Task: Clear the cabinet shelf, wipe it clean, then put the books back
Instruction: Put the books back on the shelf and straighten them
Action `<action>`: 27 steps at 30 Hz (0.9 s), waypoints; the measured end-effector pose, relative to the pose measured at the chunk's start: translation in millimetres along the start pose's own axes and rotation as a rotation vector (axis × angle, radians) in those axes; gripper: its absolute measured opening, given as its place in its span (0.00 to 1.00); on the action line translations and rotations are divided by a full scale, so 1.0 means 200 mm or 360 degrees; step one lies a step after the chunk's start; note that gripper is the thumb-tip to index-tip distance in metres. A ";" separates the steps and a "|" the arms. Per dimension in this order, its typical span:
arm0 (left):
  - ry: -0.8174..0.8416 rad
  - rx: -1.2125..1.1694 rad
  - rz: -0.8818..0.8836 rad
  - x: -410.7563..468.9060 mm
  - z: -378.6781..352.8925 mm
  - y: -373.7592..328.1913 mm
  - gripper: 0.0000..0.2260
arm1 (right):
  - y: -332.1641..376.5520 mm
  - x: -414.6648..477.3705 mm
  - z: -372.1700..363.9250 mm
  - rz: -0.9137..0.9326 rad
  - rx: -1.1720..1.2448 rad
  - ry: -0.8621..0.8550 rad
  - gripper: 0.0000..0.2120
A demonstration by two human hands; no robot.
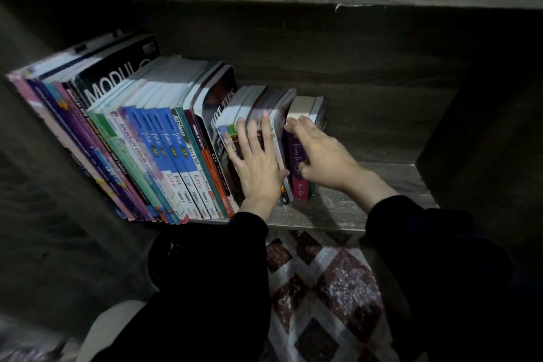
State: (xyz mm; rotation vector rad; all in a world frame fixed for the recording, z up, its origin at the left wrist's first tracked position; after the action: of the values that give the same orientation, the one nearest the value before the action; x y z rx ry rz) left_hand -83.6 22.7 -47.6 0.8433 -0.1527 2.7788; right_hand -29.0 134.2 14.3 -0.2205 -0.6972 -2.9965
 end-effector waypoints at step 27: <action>0.0830 -0.0643 0.0129 0.04 0.38 0.40 0.40 | 0.33 0.21 -0.08 -0.0237 -0.0363 0.0263 0.43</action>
State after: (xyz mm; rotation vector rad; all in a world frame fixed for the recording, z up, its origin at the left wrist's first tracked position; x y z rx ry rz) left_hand -69.3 -66.7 17.3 0.0121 -0.6318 2.7841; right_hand -66.1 67.5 34.5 0.0737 -0.3720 -3.1856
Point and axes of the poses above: each hand's wrist, its own x-axis towards the middle knuckle, its own z-axis out of the back of the hand, y = z × x, the point moved 1 cm from there along x, towards the middle knuckle, and after that the axes turned 10 degrees about x, right-handed, at the moved point
